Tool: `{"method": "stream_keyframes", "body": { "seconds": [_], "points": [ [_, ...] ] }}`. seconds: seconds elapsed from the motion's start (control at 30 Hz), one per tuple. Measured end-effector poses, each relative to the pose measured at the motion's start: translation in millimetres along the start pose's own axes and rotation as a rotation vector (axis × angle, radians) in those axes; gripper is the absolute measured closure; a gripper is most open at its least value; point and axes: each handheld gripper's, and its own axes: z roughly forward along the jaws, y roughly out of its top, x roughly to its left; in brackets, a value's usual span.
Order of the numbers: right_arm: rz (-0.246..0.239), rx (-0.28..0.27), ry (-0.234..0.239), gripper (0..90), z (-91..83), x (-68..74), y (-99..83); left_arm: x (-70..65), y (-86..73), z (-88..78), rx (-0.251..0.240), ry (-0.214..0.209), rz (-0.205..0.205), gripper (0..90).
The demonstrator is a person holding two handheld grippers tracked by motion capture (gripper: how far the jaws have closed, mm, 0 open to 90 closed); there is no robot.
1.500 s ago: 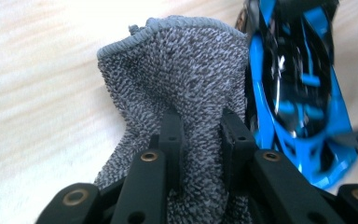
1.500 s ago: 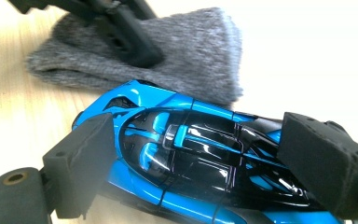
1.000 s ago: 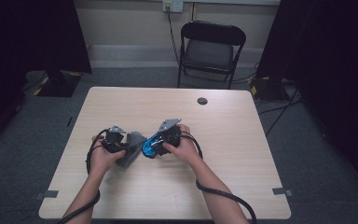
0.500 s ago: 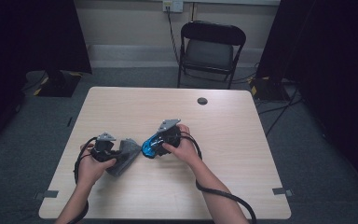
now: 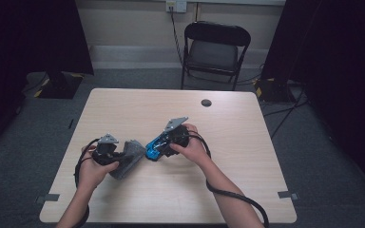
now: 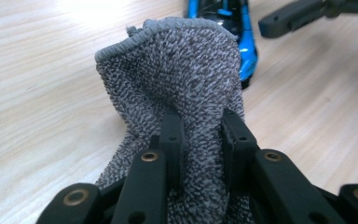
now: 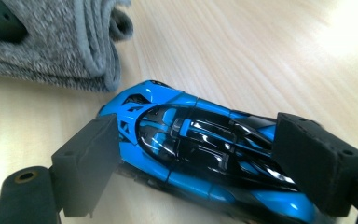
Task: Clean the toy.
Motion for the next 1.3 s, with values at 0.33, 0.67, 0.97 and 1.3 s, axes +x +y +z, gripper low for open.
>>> {"method": "stream_keyframes", "body": {
  "seconds": [0.33, 0.67, 0.97, 1.3],
  "points": [
    [0.017, -0.026, -0.004, 15.4, -53.9, -17.3, -17.2, -27.5, 34.2, 6.9, -0.029, -0.042, 0.053, 73.2],
    [0.039, -0.050, -0.035, 16.9, -95.6, -27.8, -45.2, -62.7, 68.6, 28.2, -0.044, -0.118, 0.143, 72.9],
    [0.092, -0.043, -0.070, 17.6, -123.1, -38.5, -81.9, -84.5, 82.2, 64.9, -0.020, -0.180, 0.176, 72.9],
    [0.145, -0.060, -0.124, 18.6, -155.9, -45.9, -116.1, -110.4, 98.1, 102.2, 0.019, -0.243, 0.234, 72.6]
  ]
}}
